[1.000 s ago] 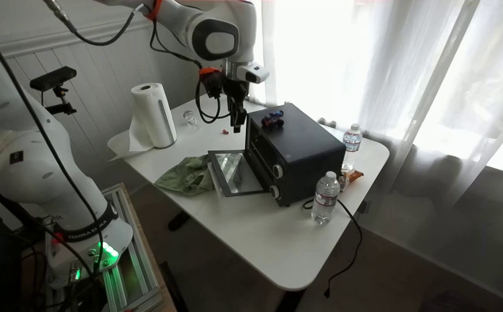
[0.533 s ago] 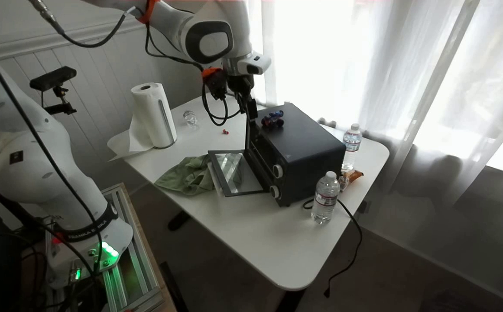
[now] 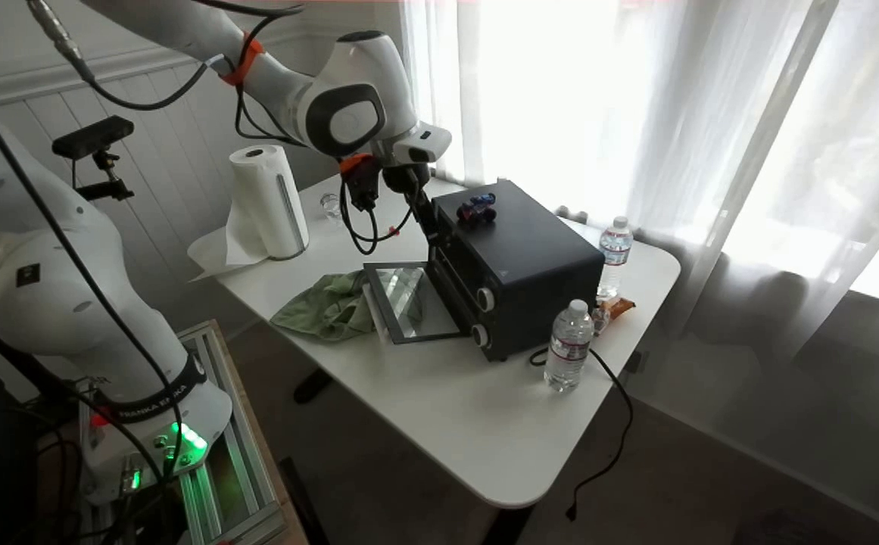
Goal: Open the toaster oven.
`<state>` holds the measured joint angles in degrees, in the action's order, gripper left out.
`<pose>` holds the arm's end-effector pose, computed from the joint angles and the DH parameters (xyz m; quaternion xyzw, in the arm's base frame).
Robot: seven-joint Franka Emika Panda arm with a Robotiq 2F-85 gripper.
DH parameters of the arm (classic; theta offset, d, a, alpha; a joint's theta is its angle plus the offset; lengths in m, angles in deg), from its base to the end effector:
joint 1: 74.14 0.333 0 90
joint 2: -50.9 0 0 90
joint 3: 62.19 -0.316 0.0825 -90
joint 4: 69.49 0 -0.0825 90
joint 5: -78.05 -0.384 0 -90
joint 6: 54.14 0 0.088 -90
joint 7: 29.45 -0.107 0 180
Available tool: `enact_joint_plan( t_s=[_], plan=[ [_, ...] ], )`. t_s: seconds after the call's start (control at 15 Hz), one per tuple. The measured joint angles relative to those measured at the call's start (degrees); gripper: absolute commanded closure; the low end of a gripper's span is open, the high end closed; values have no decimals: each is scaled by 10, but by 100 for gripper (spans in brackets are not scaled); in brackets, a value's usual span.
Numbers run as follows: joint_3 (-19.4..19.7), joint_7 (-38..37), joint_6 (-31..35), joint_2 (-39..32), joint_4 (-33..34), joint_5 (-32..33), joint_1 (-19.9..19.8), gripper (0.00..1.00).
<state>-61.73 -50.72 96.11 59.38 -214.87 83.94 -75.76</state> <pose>0.4676 -0.0146 0.3498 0.9798 -0.1603 0.1195 0.0101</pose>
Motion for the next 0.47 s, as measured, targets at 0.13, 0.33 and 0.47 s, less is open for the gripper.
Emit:
enact_joint_plan(
  t_s=[0.13,0.33,0.47],
  plan=[
    [0,-13,11,9,-17,12,-7,0],
    [0,-14,13,19,-25,13,-11,0],
    [-1,-15,13,21,-27,13,-11,0]
  ],
)
